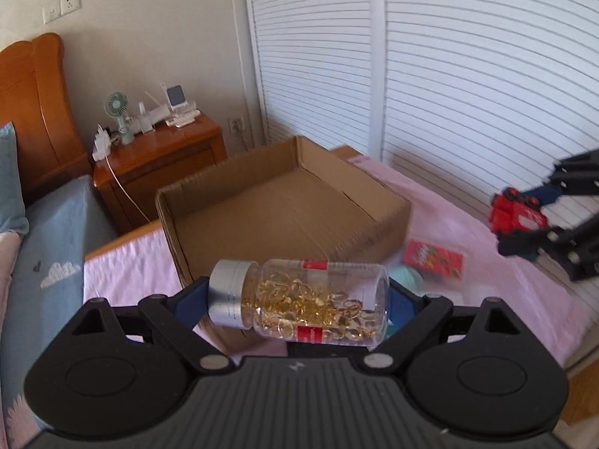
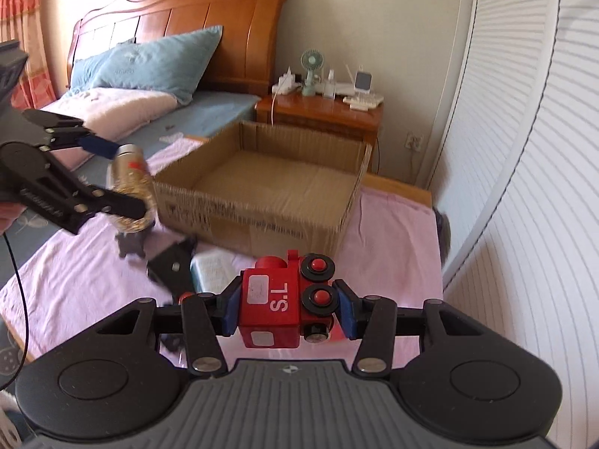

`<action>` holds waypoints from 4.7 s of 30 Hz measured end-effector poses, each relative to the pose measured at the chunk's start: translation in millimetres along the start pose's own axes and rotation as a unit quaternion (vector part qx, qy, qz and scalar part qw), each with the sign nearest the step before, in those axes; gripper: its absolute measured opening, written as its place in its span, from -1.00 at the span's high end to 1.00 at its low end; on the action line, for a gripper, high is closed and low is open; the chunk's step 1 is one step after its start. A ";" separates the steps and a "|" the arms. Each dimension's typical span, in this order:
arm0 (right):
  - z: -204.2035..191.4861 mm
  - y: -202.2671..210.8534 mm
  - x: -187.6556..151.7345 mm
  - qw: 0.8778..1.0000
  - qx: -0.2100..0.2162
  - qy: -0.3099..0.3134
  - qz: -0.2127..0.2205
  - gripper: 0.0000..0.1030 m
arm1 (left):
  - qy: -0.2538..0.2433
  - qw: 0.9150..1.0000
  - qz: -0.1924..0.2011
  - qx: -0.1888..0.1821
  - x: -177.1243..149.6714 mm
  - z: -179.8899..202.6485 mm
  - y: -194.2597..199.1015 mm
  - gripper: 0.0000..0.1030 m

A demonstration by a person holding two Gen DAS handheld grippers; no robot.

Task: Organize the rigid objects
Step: 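Carry the capsule jar and red train into the cardboard box and release both, then grasp the grey elephant with the left gripper while the right gripper approaches the clear jar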

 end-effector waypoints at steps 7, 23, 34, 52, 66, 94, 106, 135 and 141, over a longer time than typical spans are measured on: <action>5.9 -15.1 36.7 1.000 -0.002 0.001 0.017 -0.06 | 0.020 0.999 -0.037 0.034 23.6 -28.1 -64.4 -0.81; 2.1 -60.9 65.9 1.000 0.014 -0.014 -0.007 -0.06 | 0.029 0.997 0.007 0.068 12.5 -27.4 -33.1 -0.92; 8.9 -144.1 110.3 0.998 0.006 -0.032 -0.061 -0.06 | 0.062 0.992 0.016 0.106 -49.6 -5.2 24.9 -0.96; 19.8 -203.6 140.0 0.994 -0.023 -0.063 -0.087 -0.77 | 0.104 0.985 -0.011 0.134 -93.2 -13.0 28.2 -0.96; 23.7 -144.1 100.5 0.995 -0.013 -0.070 -0.074 -0.96 | 0.099 0.987 -0.018 0.125 -96.8 1.1 31.2 -0.96; -26.8 -50.1 -68.9 0.989 0.058 -0.086 -0.103 -1.00 | 0.073 0.993 -0.052 0.077 -129.2 10.1 24.1 -0.96; -42.7 -61.7 -98.7 0.993 -0.017 -0.021 -0.116 -1.00 | 0.062 0.992 -0.090 0.058 -145.8 -9.4 -9.4 -0.96; -40.5 -59.3 -111.1 0.996 -0.007 -0.031 -0.079 -1.00 | 0.057 0.998 -0.041 0.006 -119.8 -60.8 -65.5 -0.59; -40.4 -59.2 -111.6 0.996 -0.007 -0.031 -0.078 -1.00 | 0.067 0.997 -0.046 -0.003 -121.8 -52.2 -58.3 -0.50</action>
Point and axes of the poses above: each gripper's, at about its wrist camera, not at the fingertips, and y roughly against the way its jaws point, z to its right, x to its top, the point moved 3 cm from there along -y, roughly the way its jaws point, and after that the axes turned 1 degree about -x, right-handed, at the moved point
